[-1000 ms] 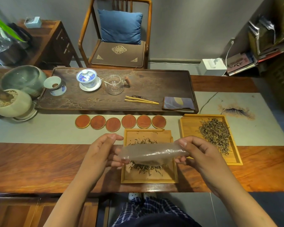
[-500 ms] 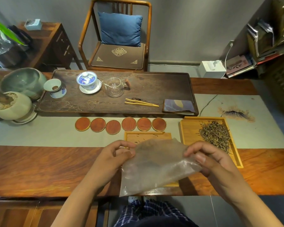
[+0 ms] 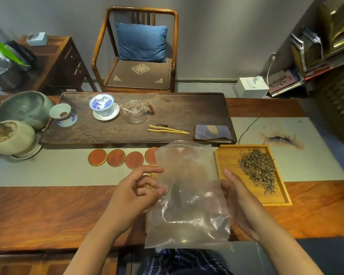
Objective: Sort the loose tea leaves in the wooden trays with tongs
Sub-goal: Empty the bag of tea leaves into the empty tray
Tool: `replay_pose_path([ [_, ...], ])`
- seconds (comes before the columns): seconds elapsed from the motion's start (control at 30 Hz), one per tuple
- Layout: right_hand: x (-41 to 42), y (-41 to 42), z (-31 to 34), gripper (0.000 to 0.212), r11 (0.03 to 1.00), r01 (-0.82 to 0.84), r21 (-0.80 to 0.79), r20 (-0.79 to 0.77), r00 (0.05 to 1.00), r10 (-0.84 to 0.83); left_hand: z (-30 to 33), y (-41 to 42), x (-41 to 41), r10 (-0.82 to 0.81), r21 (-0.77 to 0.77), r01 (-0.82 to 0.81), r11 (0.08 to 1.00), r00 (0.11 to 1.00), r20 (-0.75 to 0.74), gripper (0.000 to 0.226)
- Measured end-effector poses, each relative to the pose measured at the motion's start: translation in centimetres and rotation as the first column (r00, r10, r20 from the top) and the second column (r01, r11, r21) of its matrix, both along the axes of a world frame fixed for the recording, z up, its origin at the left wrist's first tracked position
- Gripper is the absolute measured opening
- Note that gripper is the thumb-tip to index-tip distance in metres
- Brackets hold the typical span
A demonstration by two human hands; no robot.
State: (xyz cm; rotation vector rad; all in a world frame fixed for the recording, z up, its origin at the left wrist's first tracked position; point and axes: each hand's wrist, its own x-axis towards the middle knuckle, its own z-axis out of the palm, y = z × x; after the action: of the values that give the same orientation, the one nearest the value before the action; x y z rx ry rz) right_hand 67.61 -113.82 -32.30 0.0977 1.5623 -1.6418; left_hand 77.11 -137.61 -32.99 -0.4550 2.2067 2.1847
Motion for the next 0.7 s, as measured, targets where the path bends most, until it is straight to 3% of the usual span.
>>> replay_pose_path([
  [0.07, -0.1, -0.5, -0.4, 0.031, 0.996, 0.016, 0.084, -0.203, 0.979, 0.002, -1.0, -0.2, 0.1, 0.014, -0.068, -0.013, 0.998, 1.000, 0.016, 0.049],
  [0.13, -0.3, -0.8, -1.3, 0.022, 0.990, 0.034, 0.137, -0.340, 0.940, 0.015, -2.0, -0.2, 0.0, 0.085, -0.109, -0.079, 0.991, 0.995, 0.048, 0.057],
  [0.23, -1.2, -1.4, -2.0, 0.022, 0.991, 0.050, 0.122, -0.399, 0.917, 0.002, -3.0, -0.6, -1.4, 0.214, -0.110, -0.203, 0.973, 0.972, 0.096, 0.062],
  [0.37, -5.8, -2.9, -2.3, 0.031, 0.985, 0.094, 0.142, -0.468, 0.884, -0.016, -2.3, -1.9, -6.4, 0.246, -0.126, -0.241, 0.962, 0.969, 0.026, 0.048],
  [0.47, -11.2, -4.5, -1.7, 0.015, 0.977, 0.146, 0.158, -0.526, 0.849, -0.042, -1.3, -2.9, -12.1, 0.265, -0.167, -0.273, 0.947, 0.962, -0.070, 0.039],
  [0.7, -26.5, -8.9, -6.4, 0.005, 0.894, 0.395, 0.211, -0.577, 0.789, -0.212, -4.1, -4.4, -28.0, 0.291, -0.349, -0.320, 0.881, 0.947, -0.135, 0.036],
])
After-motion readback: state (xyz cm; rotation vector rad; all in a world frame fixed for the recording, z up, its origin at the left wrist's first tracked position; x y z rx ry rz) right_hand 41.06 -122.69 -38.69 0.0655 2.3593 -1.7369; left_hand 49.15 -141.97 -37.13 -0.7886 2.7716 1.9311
